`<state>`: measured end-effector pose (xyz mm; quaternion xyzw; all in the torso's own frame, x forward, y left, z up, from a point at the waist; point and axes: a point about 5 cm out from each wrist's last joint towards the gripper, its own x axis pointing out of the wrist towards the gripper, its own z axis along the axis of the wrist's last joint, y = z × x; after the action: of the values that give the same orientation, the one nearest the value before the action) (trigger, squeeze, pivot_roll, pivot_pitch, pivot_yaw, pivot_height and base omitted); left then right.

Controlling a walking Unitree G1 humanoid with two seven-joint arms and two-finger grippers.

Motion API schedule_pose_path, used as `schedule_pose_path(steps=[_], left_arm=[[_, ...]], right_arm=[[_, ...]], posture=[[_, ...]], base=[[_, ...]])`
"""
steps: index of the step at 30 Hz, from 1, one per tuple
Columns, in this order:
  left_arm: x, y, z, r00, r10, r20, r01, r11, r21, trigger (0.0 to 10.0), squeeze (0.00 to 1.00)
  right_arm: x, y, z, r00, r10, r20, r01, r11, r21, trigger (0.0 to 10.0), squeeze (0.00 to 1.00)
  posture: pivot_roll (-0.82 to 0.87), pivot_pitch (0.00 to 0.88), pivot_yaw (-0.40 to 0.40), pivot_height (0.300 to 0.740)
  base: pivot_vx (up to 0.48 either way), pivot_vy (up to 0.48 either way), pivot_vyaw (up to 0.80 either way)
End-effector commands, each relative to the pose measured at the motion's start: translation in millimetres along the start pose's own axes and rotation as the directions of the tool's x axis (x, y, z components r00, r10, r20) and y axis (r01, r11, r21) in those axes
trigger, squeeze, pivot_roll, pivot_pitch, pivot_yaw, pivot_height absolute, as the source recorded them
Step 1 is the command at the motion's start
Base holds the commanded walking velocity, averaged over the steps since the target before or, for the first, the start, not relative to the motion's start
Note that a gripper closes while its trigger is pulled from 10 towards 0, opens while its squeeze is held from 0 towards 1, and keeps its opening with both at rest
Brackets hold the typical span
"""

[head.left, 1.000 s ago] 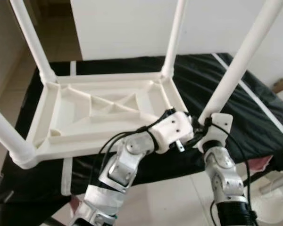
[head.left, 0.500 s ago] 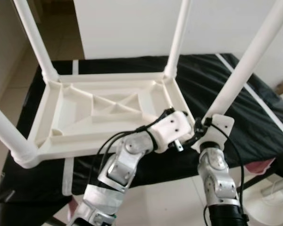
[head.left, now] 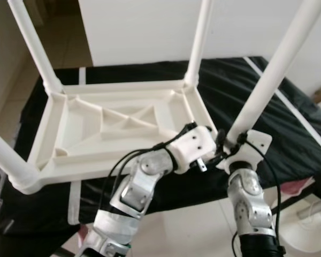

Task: Building children table

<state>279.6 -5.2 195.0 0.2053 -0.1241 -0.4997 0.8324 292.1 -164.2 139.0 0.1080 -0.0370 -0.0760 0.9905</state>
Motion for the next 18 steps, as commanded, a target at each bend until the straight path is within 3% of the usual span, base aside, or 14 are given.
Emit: schedule_pose_path(steps=[1, 6, 10, 18], left_arm=[[-0.8, 1.7, -1, 0.997, 0.071, -0.003, -0.071, 0.997, -0.017, 10.0, 0.0], [-0.6, 1.6, -3, 0.998, 0.065, -0.012, -0.065, 0.998, -0.013, 10.0, 0.0], [-0.8, 1.2, -4, 0.998, 0.065, -0.014, -0.065, 0.998, -0.016, 10.0, 0.0], [-3.1, -4.0, -15, 0.997, 0.056, -0.047, -0.057, 0.998, -0.02, 10.0, 0.0]], right_arm=[[-0.6, -3.1, -4, 1.0, 0.012, -0.024, -0.012, 1.0, 0.0, 10.0, 0.0], [8.5, -12.4, 4, 0.969, 0.244, -0.03, -0.245, 0.967, -0.071, 10.0, 0.0], [10.3, -16.8, 5, 0.964, 0.263, -0.03, -0.264, 0.96, -0.091, 10.0, 0.0], [15.3, -24.1, 9, 0.912, 0.406, -0.061, -0.41, 0.897, -0.163, 10.0, 0.0]], posture=[[-0.02, 0.055, -0.051, 0.74], [-0.03, 0.059, -0.045, 0.74], [-0.03, 0.06, -0.045, 0.74], [-0.02, 0.058, -0.044, 0.74]], base=[[0.0, 0.0, 0.0], [0.0, 0.0, 0.0], [0.0, 0.0, 0.0], [0.0, 0.0, 0.0]])
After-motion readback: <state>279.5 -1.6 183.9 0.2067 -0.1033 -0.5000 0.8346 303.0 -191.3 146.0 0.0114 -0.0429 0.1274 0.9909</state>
